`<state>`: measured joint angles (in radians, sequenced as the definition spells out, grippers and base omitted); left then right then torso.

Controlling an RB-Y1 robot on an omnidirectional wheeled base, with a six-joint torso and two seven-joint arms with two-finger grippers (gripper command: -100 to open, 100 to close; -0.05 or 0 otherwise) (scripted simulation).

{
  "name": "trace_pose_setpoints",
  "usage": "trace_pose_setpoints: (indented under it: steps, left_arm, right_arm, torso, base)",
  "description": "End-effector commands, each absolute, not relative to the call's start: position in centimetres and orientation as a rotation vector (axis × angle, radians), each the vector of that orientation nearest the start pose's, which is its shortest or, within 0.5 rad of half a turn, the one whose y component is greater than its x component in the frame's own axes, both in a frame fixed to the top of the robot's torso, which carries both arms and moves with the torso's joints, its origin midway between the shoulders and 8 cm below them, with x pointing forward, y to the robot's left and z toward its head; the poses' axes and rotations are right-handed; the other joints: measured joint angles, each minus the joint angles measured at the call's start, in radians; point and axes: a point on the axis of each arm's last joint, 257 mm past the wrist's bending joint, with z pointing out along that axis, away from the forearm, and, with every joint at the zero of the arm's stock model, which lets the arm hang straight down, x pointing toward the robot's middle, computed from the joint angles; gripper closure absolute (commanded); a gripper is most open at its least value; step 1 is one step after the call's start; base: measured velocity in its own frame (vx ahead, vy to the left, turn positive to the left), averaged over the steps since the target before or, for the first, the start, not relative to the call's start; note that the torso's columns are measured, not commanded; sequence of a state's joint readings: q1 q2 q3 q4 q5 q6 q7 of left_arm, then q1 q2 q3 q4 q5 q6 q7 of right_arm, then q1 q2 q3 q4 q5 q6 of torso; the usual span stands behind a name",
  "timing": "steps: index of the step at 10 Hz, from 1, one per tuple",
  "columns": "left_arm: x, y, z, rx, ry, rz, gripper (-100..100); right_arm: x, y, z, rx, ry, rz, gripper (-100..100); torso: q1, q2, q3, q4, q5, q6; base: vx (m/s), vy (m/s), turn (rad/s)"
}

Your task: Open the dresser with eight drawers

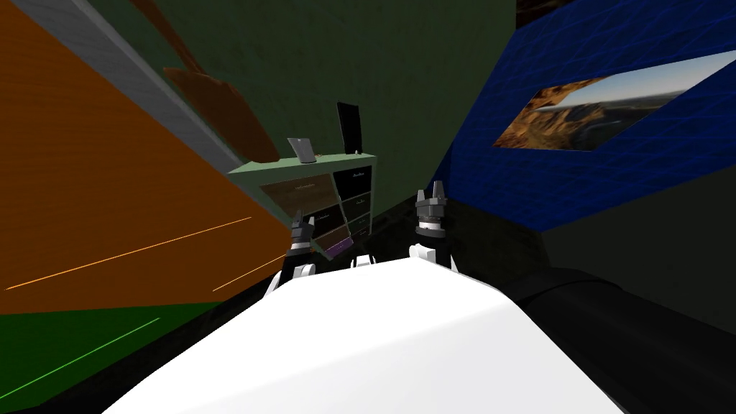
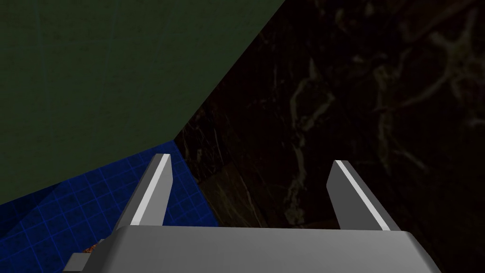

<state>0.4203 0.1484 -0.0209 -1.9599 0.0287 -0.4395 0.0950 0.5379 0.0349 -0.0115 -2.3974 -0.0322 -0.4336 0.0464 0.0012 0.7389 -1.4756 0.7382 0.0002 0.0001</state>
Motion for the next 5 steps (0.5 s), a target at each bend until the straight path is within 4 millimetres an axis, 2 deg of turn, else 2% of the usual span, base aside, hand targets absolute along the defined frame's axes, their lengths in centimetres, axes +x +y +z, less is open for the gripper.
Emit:
trace_pose_setpoints:
  steps: [1,5]
  left_arm:
    - [41.2,28.8,-13.3,-0.928,0.902,-1.326,-100]
    - [41.5,30.2,-16.2,-0.982,0.926,-1.302,-100]
  right_arm:
    - [32.6,-29.1,5.2,0.668,0.563,1.257,0]
    - [32.6,-29.1,5.2,0.668,0.563,1.257,0]
  torso:
    - [0.001,0.0,0.0,0.0,0.0,0.0]
    - [-0.002,-0.002,-0.001,0.0,0.0,0.0]
  base:
    - [0.135,-0.173,0.039]
    - [0.124,-0.169,0.032]
